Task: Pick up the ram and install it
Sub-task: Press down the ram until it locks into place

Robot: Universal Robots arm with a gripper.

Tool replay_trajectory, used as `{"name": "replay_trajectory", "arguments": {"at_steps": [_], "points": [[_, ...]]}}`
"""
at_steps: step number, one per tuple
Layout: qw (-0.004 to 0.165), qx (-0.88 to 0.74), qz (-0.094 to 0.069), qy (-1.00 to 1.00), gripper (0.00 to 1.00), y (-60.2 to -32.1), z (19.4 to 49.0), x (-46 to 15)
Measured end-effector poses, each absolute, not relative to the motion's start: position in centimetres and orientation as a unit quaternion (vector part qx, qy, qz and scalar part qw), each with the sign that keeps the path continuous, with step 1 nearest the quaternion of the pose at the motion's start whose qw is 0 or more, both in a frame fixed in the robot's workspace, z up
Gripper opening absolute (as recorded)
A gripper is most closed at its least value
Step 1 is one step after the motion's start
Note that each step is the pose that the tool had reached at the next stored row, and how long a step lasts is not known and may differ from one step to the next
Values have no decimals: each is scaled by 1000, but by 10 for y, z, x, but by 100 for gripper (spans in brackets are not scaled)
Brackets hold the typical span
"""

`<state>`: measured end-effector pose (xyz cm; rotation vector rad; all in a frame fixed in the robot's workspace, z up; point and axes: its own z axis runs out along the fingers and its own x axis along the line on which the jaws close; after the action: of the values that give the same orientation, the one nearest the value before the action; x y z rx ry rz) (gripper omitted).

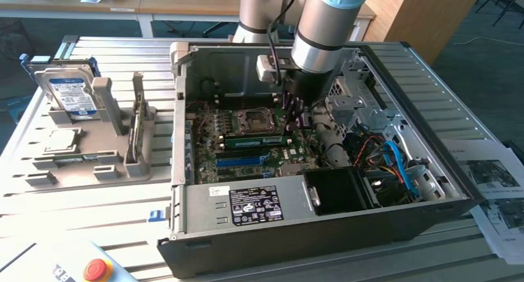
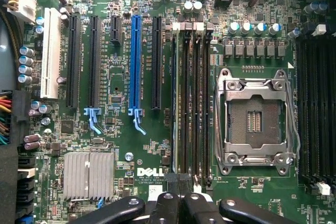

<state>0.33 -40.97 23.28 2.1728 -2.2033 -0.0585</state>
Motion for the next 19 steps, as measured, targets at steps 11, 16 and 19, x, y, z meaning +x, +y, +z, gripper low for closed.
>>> {"name": "replay_trajectory", "arguments": {"at_steps": [11, 16, 19], "points": [[23, 702, -19, -712, 10, -410, 230, 3], [23, 702, -19, -712, 10, -410, 229, 3], [23, 702, -19, -712, 10, -410, 228, 3]]}}
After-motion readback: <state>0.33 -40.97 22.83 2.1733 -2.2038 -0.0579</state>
